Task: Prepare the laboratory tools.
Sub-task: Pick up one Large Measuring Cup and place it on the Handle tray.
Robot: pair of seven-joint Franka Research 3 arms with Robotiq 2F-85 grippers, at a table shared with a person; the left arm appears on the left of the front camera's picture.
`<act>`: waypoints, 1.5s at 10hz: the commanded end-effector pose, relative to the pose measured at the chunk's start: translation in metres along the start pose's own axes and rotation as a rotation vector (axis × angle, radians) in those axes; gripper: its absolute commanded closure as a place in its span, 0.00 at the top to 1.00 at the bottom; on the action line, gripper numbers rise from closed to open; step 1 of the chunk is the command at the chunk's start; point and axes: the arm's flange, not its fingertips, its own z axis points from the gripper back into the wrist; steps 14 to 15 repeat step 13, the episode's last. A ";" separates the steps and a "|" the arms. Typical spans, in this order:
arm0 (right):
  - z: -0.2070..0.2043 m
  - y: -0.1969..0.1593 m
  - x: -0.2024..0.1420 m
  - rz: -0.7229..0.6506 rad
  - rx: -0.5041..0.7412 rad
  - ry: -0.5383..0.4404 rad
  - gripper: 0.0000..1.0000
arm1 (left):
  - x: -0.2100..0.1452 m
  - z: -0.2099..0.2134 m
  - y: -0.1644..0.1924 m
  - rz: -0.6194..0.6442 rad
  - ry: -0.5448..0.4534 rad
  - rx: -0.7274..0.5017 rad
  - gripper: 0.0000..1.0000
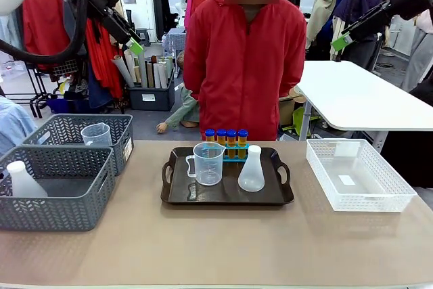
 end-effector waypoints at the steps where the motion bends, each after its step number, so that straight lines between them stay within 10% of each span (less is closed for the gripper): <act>1: 0.001 0.000 0.000 0.003 0.002 -0.008 1.00 | 0.000 0.002 -0.001 -0.001 0.002 0.003 1.00; 15: 0.001 0.000 0.000 0.003 0.002 -0.008 1.00 | 0.000 0.002 -0.001 -0.001 0.002 0.003 1.00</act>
